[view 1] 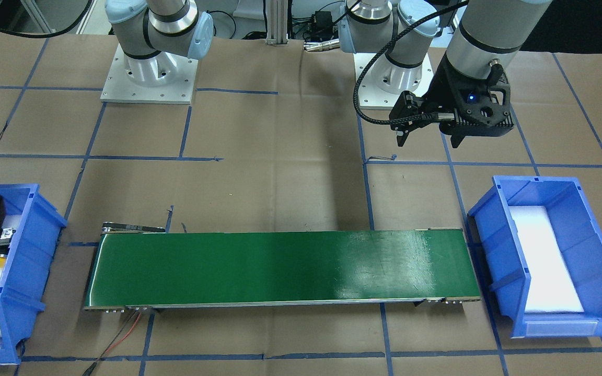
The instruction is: Transport two buttons from left to right
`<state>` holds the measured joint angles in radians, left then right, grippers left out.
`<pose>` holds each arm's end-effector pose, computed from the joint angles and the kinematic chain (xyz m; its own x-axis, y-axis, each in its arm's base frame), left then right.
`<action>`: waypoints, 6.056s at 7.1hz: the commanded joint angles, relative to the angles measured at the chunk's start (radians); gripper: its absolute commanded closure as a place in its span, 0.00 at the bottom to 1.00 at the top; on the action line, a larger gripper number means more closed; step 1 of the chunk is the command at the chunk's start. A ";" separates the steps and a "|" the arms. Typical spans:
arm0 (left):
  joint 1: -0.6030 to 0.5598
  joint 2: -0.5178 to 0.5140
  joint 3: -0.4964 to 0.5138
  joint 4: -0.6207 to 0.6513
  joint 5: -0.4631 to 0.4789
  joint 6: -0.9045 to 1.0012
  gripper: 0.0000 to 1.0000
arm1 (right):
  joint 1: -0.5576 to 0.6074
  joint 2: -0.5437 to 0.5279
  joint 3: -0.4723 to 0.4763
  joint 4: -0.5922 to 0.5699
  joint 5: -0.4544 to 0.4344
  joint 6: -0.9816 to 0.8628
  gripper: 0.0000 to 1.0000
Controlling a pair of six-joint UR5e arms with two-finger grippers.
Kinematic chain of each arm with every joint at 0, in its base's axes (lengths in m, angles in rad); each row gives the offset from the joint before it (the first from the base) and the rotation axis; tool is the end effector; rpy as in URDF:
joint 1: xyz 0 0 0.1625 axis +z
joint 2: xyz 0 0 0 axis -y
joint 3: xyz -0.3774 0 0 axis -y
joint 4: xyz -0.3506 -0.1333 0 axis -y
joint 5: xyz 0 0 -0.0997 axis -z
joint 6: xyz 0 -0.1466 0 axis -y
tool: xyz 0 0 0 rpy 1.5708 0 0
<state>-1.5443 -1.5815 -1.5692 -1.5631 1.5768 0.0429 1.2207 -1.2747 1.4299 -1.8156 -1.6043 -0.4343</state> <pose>-0.1203 -0.4575 0.3899 -0.9998 0.0164 -0.0059 0.0164 0.9999 0.0017 -0.0745 -0.5784 0.3323 -0.9945 -0.0801 0.0679 -0.0847 0.9941 -0.0671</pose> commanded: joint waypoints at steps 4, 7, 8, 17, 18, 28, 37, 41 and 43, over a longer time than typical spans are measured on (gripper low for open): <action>0.000 0.000 0.000 0.000 0.000 0.000 0.00 | -0.164 0.205 -0.029 -0.123 0.075 -0.216 0.98; 0.000 0.000 0.000 0.000 -0.001 0.000 0.00 | -0.139 0.244 -0.034 -0.130 0.073 -0.129 0.98; 0.000 0.000 0.000 0.000 -0.001 0.000 0.00 | -0.130 0.271 -0.031 -0.134 0.073 -0.109 0.98; 0.000 0.000 0.000 0.000 -0.001 0.000 0.00 | -0.130 0.316 0.000 -0.237 0.076 -0.112 0.00; 0.000 0.000 0.000 0.000 -0.001 0.000 0.00 | -0.130 0.313 -0.008 -0.235 0.073 -0.110 0.00; 0.000 0.000 0.002 0.000 -0.001 -0.002 0.00 | 0.197 -0.169 0.003 0.188 0.069 0.257 0.00; 0.000 0.000 0.002 -0.002 -0.001 -0.006 0.00 | 0.395 -0.387 0.233 0.171 0.058 0.494 0.00; 0.000 0.000 0.002 -0.002 -0.001 -0.006 0.00 | 0.395 -0.384 0.233 0.167 0.058 0.494 0.00; 0.000 0.000 0.000 -0.002 -0.001 -0.006 0.00 | 0.395 -0.385 0.242 0.170 0.058 0.494 0.00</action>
<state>-1.5447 -1.5815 -1.5686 -1.5646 1.5754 0.0368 1.6153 -1.6586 1.6664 -1.6470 -1.5460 0.0596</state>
